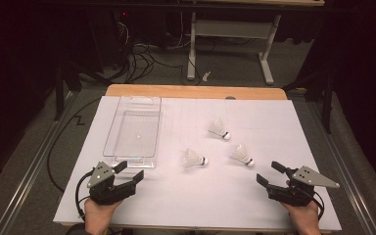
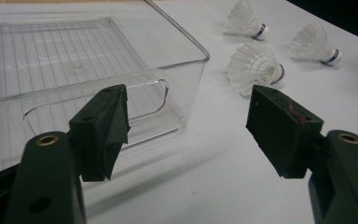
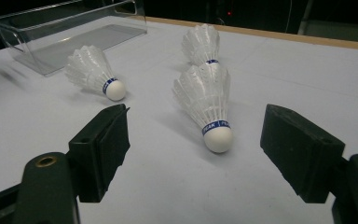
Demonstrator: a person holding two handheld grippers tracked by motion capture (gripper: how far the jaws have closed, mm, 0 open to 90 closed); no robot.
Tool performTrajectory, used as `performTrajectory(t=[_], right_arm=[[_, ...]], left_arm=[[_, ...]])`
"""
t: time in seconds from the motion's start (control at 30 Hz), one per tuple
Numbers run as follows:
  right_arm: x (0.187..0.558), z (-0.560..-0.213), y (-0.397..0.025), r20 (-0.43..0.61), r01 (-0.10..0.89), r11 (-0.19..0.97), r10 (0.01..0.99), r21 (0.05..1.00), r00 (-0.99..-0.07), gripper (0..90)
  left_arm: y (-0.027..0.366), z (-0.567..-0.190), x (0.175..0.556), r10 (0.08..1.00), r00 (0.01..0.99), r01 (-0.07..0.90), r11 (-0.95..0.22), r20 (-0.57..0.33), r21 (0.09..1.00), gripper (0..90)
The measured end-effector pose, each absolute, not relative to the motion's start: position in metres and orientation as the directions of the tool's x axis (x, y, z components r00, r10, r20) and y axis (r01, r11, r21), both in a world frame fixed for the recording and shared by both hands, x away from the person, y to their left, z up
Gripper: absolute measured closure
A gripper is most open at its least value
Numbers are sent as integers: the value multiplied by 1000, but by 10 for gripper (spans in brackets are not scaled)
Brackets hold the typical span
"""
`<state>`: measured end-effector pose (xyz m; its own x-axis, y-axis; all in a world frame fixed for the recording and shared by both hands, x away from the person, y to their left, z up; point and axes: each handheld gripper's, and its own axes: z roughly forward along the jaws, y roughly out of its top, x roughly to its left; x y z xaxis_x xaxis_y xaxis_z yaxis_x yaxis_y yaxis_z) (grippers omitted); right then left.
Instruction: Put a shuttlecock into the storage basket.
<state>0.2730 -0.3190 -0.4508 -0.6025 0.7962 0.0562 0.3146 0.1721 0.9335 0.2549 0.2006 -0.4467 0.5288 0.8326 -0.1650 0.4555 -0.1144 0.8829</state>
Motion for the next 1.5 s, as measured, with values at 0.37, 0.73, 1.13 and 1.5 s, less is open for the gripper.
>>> performTrajectory(t=[0.37, 0.73, 1.13, 1.5], right_arm=[[275, -452, -317, 54, 328, 190, 790, 926, -611, 242], [276, -452, -315, 51, 329, 202, 781, 923, -623, 242], [278, -453, -314, 62, 343, 198, 785, 918, -617, 244], [279, -454, -312, 63, 362, 218, 777, 906, -626, 244]], left_arm=[[199, -446, 254, 829, 533, 456, -111, -171, 883, 312], [195, -445, 253, 820, 549, 450, -127, -162, 884, 329], [190, -442, 253, 804, 570, 446, -131, -168, 885, 346], [184, -441, 253, 798, 577, 452, -131, -177, 882, 338]])
